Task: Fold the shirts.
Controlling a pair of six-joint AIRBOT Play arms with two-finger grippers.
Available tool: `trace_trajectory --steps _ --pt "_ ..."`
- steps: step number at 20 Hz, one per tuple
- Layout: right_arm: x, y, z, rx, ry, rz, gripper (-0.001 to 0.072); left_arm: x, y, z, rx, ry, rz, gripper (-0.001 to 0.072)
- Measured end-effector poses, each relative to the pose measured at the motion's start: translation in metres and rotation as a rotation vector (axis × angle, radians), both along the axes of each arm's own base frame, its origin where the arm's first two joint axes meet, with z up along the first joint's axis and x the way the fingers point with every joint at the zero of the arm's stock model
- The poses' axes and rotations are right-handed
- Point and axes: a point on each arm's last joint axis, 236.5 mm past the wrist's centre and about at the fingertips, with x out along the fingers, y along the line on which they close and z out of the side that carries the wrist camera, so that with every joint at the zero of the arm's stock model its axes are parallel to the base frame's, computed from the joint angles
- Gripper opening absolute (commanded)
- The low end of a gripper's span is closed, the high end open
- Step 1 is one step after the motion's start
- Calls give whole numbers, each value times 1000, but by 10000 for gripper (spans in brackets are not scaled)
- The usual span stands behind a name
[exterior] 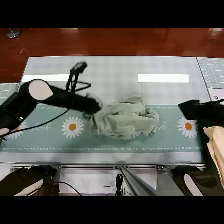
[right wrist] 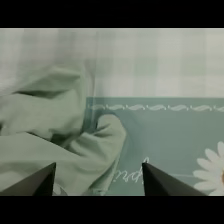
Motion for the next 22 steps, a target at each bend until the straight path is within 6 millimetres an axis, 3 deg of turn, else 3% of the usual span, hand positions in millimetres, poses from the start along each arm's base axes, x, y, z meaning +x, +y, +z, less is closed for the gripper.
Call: trace_trajectory --steps 2,5,8,10,12,14,17,19,22 --pt "2 0 -33 36 85 -47 623 -14 23 -28 48 92 17 701" --pt "26 -17 -51 70 119 -157 624 -15 62 -33 121 142 36 701" --pt "45 -74 -54 58 145 -314 623 3 117 -13 164 105 147 701" --pt "34 -125 -70 42 203 -445 622 6 154 -9 171 88 267 700" --pt "9 -153 -99 67 293 -547 621 -5 176 -25 132 142 391 700" --pt "-10 -148 -133 143 370 -580 621 -25 167 -50 23 240 441 700" --pt "-18 -116 -161 251 409 -528 621 -55 141 -79 -119 366 448 700" --pt "-16 -96 -168 289 411 -473 621 -57 129 -91 -172 383 460 700" --pt "-14 -67 -172 306 421 -377 622 -45 103 -96 -253 360 465 695"
